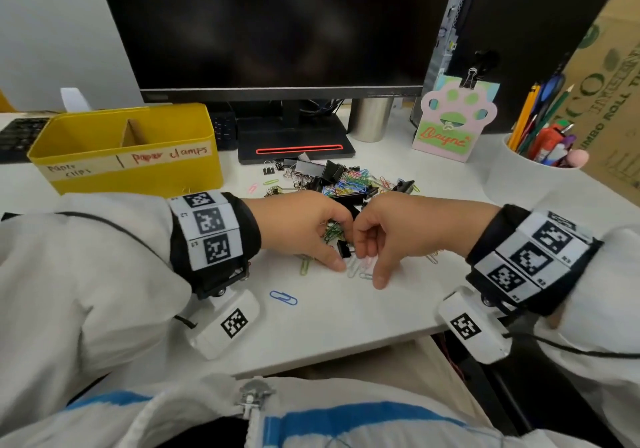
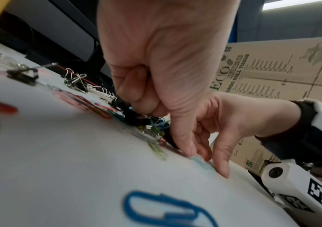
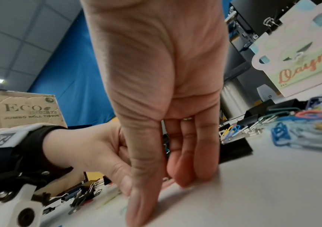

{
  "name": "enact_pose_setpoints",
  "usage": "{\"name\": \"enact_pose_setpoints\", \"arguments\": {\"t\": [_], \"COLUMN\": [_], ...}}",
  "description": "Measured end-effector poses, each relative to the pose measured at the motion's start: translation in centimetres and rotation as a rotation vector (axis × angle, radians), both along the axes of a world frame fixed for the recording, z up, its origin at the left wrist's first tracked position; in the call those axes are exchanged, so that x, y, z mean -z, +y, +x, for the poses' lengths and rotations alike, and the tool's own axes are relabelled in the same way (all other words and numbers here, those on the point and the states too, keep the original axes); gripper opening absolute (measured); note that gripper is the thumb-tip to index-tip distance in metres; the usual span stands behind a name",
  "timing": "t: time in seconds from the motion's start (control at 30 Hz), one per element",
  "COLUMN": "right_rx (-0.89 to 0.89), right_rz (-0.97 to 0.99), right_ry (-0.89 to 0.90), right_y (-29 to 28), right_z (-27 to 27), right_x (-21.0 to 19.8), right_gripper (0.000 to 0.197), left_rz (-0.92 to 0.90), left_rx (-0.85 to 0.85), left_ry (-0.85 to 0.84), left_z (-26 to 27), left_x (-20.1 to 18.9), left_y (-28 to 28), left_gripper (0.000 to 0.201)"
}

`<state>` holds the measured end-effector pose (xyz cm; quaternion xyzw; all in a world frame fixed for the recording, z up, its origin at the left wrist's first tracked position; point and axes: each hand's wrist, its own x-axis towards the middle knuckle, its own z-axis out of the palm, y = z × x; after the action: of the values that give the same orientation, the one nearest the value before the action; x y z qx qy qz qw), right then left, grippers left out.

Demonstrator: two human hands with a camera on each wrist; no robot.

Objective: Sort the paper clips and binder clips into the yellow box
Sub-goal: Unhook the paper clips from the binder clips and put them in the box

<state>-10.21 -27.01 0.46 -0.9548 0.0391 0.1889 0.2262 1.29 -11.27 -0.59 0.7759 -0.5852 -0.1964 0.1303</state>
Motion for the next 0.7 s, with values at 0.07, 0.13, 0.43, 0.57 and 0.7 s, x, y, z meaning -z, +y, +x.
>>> {"name": "enact_pose_setpoints", "arguments": {"t": [0.07,0.13,0.43,0.57,0.7], "right_rx": [0.029,0.035,-0.067,-0.101,-0.041], "right_rz": [0.064,0.083,0.015,-0.020,0.215], "right_ry": [-0.020,-0.023,-0.131,-0.193,-0.339], "right_y": [0.0,0.0,0.6,1.1,2.2], "right_z": [0.2,0.4,1.3,2.1,3.0], "right_x": [0.2,0.3,0.3,0.0,-1.9], "right_gripper": [0.029,0.022,0.008,0.008,0.007], "left_rz": [-0.003,0.001,-0.036,-0.084,0.083], "left_rx": [-0.027,-0.055,-0.335,-0.722,-0.852], "left_ry": [-0.024,-0.079,-0.075,0.619,1.333], "left_z": [-0.1,-0.2,1.4,2.1,2.7], "left_x": [0.1,0.1,-1.1,-1.5,-1.5], "left_y": [-0.3,-0.5,1.0,1.7,2.9], "left_gripper": [0.029,0.026,0.032,0.046,0.057]}}
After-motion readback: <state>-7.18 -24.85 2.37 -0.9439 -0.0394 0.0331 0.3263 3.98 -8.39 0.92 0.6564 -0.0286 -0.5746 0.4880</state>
